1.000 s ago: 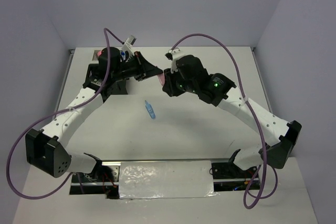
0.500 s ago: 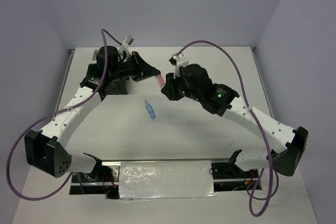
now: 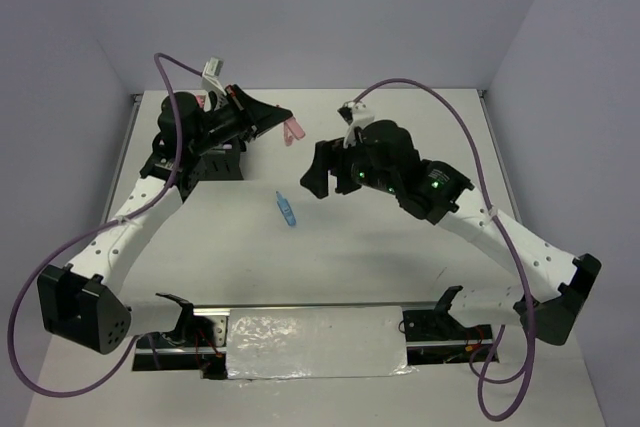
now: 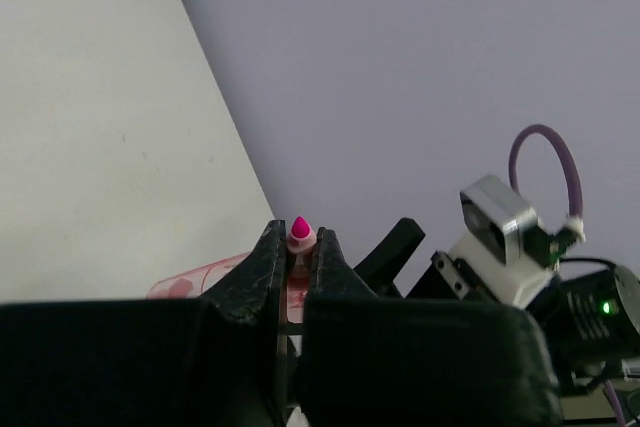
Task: Sort the stationery into containers
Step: Close the pen cap on the pen.
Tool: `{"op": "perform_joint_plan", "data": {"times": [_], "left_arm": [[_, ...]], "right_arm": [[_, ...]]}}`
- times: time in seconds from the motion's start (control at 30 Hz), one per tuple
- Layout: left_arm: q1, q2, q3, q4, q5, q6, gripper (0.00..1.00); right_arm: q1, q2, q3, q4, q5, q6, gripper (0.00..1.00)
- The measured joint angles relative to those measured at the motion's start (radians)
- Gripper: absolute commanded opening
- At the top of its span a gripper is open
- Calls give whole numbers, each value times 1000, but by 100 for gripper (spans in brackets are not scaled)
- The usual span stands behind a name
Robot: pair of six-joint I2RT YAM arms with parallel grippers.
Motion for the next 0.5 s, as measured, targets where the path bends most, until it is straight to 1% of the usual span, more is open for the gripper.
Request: {"op": "perform_joint_plan", "data": {"times": [0.07, 0.13, 0.17, 0.23, 0.27, 0.33, 0.37, 0.5], "left_arm": [[-4, -14, -25, 33, 1, -19, 0], [-7, -28, -61, 81, 2, -55, 0], [-10, -34, -79, 102, 2, -65, 0], [-15, -39, -98, 126, 2, -89, 0], [-19, -40, -100, 132, 3, -101, 0], [-32, -42, -100, 145, 2, -111, 0], [-37, -44, -100, 152, 2, -114, 0], [-55, -63, -100, 184, 2, -138, 0]], "right_arm": [[-43, -16, -1, 40, -58, 69, 85], [-109, -35, -24, 116, -125, 150, 83], [-142, -46, -45, 155, -154, 194, 79], [-200, -64, -99, 245, -208, 288, 77], [-221, -67, -120, 279, -227, 323, 73], [-241, -58, -135, 325, -270, 388, 70], [-243, -46, -135, 351, -292, 415, 64], [-243, -9, -135, 472, -380, 505, 59]]}}
